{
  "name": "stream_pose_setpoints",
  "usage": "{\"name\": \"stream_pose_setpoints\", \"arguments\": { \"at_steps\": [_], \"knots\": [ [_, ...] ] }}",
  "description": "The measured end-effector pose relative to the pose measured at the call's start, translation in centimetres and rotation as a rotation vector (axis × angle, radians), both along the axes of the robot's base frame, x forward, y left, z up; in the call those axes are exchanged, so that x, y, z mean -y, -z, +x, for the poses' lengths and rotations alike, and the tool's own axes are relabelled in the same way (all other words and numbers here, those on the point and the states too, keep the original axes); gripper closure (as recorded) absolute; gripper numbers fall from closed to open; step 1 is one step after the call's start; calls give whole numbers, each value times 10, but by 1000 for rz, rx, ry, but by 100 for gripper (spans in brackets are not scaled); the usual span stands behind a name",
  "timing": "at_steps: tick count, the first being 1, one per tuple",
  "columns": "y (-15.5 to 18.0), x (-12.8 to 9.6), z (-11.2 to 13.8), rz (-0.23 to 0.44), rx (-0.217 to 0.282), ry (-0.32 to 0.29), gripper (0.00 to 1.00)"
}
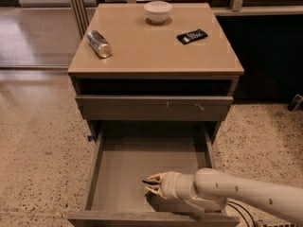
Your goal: Place rxbar chocolate into middle drawer
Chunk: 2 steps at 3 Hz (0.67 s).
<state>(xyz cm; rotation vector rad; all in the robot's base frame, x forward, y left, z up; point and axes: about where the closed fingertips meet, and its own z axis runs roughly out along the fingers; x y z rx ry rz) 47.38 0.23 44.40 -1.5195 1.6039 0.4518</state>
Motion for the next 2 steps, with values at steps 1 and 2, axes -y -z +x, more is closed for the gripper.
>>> {"name": "stream_pose_setpoints", "arguments": {
  "at_steps": [1,2],
  "knots": [
    [3,-1,1,-11,5,3,100],
    [18,5,11,-81,40,31,100]
  ]
}}
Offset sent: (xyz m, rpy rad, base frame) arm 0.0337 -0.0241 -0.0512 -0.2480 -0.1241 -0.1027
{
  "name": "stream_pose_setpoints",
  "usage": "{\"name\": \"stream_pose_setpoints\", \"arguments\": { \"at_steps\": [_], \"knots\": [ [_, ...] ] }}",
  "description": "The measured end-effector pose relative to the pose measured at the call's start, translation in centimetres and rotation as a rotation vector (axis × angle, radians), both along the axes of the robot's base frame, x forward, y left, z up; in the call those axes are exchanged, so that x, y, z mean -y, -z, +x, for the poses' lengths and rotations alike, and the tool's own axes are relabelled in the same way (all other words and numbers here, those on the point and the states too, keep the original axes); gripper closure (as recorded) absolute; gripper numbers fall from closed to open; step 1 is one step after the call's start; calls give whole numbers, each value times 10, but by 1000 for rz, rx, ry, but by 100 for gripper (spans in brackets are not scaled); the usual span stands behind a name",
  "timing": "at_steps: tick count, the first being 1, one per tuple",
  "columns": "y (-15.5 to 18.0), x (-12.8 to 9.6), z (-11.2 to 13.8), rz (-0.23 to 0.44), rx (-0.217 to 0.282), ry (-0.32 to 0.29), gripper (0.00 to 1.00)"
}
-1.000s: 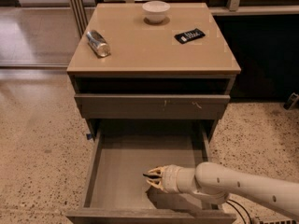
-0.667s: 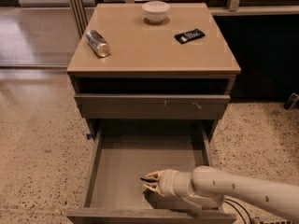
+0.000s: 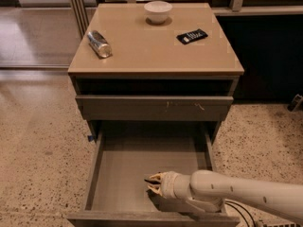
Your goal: Place rxbar chocolate into middle drawer
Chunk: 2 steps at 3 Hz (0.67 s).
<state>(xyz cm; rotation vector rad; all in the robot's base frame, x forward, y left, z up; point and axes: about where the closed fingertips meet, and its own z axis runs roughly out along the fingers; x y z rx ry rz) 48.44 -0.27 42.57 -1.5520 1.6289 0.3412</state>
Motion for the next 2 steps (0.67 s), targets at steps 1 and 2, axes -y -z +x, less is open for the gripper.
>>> {"name": "stream_pose_setpoints", "arguments": {
  "at_steps": [1,2],
  "knots": [
    [21,13,21,-83,36,49,100],
    [21,13,21,-83,36,49,100]
  ]
}}
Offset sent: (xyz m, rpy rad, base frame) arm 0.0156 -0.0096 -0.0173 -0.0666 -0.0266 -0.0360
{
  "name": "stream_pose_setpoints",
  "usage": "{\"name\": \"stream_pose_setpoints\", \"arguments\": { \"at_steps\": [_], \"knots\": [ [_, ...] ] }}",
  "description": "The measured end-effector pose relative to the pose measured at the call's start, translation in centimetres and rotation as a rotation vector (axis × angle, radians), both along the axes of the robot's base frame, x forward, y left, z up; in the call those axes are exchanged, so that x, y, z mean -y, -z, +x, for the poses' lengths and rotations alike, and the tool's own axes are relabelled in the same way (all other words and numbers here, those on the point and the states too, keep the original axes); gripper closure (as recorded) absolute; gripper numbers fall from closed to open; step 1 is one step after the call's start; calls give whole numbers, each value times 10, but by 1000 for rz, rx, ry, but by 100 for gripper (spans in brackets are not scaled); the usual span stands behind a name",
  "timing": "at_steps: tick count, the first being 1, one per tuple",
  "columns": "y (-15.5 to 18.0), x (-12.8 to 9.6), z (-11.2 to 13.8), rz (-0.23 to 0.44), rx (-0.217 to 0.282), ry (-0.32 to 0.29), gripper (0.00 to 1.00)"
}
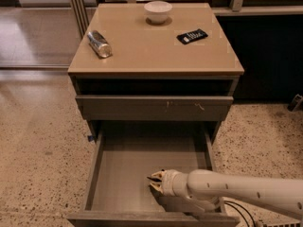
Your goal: Place rxbar chocolate into middle drawer
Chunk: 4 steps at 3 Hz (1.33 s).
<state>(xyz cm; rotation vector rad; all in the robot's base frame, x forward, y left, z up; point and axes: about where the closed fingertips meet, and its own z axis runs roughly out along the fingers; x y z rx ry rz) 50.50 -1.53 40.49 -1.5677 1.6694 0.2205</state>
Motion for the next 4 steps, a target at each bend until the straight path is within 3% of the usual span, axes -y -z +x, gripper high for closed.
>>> {"name": "stream_pose_setpoints", "arguments": {
  "at_steps": [1,2,4],
  "knots": [
    [29,12,13,-20,-53,56,100],
    [32,15,14,-26,-56,58,100],
    [33,15,14,-26,-57,58,58]
  ]
}}
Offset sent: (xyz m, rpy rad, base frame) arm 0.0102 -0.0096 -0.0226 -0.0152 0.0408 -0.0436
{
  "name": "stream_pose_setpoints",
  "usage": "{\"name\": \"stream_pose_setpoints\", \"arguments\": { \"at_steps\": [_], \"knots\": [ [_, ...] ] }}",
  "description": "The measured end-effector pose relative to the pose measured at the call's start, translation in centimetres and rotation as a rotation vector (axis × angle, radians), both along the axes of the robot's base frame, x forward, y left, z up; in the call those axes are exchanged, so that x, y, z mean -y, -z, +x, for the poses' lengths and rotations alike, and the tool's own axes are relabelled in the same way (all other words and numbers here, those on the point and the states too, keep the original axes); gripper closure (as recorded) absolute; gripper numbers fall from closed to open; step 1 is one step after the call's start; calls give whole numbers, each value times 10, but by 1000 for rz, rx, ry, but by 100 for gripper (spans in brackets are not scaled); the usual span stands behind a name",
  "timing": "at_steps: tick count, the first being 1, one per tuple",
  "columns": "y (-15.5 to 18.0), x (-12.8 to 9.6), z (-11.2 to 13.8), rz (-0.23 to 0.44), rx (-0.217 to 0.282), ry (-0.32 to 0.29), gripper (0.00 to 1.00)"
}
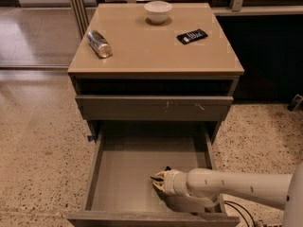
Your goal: Place rxbar chocolate into middle drawer
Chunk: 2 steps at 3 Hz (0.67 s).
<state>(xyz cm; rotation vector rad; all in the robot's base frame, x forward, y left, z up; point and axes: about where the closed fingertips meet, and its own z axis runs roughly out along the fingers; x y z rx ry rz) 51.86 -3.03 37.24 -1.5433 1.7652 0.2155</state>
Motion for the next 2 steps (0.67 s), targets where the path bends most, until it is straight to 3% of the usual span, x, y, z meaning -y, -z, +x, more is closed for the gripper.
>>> {"name": "stream_pose_setpoints", "arguments": {
  "at_steps": [2],
  "knots": [
    [0,0,0,0,0,0,12]
  ]
}}
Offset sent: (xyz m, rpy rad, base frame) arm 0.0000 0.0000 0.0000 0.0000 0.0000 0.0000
